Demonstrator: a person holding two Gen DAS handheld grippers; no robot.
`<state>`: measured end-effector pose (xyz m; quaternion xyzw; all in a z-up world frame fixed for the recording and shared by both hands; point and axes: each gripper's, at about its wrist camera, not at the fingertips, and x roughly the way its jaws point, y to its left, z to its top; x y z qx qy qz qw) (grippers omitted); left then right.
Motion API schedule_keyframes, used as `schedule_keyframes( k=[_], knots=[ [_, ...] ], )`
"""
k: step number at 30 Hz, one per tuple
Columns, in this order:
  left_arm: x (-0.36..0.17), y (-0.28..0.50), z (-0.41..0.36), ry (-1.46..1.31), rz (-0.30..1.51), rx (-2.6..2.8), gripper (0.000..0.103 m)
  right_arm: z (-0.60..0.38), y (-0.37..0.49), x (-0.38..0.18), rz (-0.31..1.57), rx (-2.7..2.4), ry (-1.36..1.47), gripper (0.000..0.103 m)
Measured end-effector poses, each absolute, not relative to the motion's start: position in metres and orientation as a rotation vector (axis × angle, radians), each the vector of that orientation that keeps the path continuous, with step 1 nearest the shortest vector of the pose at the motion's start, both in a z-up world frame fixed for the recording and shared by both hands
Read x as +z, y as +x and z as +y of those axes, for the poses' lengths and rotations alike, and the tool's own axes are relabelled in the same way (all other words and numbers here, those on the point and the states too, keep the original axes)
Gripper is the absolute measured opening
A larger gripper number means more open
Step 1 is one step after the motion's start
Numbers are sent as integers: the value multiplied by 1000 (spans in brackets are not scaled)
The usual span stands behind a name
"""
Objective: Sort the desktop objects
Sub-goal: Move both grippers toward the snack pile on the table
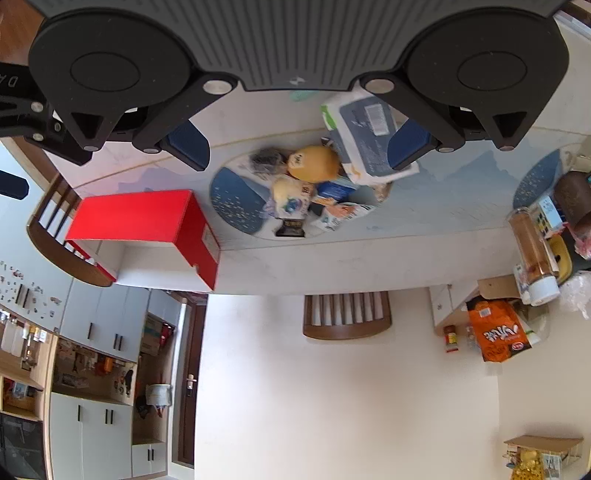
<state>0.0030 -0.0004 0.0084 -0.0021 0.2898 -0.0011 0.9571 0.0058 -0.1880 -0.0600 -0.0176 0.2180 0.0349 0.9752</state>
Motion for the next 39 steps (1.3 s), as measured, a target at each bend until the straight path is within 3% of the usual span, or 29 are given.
schedule_keyframes(
  k=[16,31,39],
  knots=[
    [-28,49,43,8,636,50,103,-149,53,-78,473,211,-55,100],
    [-78,91,79,-18,745,59,102,-108,124,-123,565,222,-158,86],
    [-94,102,88,-7,778,20,93,-86,156,-157,631,223,-193,82]
  ],
)
